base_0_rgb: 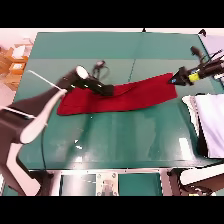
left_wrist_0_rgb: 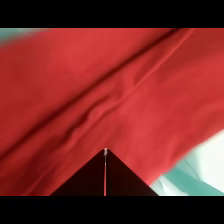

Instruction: Fold the shirts.

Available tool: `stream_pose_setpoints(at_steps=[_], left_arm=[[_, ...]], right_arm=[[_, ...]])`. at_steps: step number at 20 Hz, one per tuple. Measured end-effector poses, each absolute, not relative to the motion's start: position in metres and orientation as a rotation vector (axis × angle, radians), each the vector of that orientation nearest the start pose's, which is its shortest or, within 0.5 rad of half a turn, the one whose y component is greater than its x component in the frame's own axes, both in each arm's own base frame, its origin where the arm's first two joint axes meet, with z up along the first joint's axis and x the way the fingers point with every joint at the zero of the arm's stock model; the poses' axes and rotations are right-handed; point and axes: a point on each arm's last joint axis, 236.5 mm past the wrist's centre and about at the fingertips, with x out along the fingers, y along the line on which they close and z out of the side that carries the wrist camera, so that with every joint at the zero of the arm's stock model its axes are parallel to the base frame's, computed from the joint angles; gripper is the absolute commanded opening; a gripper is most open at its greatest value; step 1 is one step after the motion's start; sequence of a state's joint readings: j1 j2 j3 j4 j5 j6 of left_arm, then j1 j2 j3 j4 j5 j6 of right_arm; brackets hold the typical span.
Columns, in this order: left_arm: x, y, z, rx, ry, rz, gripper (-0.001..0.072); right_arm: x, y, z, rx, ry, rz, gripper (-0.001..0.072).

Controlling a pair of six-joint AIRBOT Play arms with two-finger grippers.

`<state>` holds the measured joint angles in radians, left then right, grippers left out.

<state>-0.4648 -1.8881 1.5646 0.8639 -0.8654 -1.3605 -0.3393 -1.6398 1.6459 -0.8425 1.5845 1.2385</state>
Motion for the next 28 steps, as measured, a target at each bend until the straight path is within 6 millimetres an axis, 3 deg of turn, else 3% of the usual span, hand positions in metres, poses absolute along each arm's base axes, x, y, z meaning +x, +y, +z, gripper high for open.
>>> stream_pose_setpoints(at_steps=[4, 9, 11, 14, 17, 20, 22, 25, 27, 28], left_arm=[[0.430, -0.402, -0.089, -0.278, 1.212, -0.729, 0.0020], [0.421, -0.429, -0.093, -0.298, 1.236, -0.757, 0.0021], [0.413, -0.427, -0.085, -0.264, 1.284, -0.797, 0.0021], [0.427, -0.413, -0.039, -0.243, 1.285, -0.858, 0.0021], [0.444, -0.376, 0.016, -0.219, 1.274, -0.894, 0.0021], [0.466, -0.311, 0.059, -0.208, 1.244, -0.838, 0.0021], [0.477, -0.264, 0.085, -0.211, 1.220, -0.779, 0.0021], [0.488, -0.189, 0.116, -0.234, 1.178, -0.675, 0.0022], [0.491, -0.149, 0.130, -0.250, 1.151, -0.622, 0.0022], [0.492, -0.130, 0.137, -0.261, 1.136, -0.594, 0.0022]], right_arm=[[0.417, 0.031, 0.126, 0.498, 1.212, 0.618, 0.0016], [0.405, 0.041, 0.152, 0.491, 1.185, 0.658, 0.0017], [0.405, 0.045, 0.159, 0.511, 1.173, 0.671, 0.0017], [0.402, 0.061, 0.179, 0.563, 1.131, 0.739, 0.0018], [0.396, 0.095, 0.201, 0.601, 1.110, 0.843, 0.0018], [0.391, 0.147, 0.209, 0.600, 1.119, 0.933, 0.0017], [0.392, 0.192, 0.207, 0.586, 1.123, 0.972, 0.0017], [0.400, 0.273, 0.183, 0.569, 1.126, 0.987, 0.0017], [0.407, 0.334, 0.155, 0.575, 1.116, 0.984, 0.0019], [0.411, 0.365, 0.137, 0.583, 1.108, 0.975, 0.0084]])
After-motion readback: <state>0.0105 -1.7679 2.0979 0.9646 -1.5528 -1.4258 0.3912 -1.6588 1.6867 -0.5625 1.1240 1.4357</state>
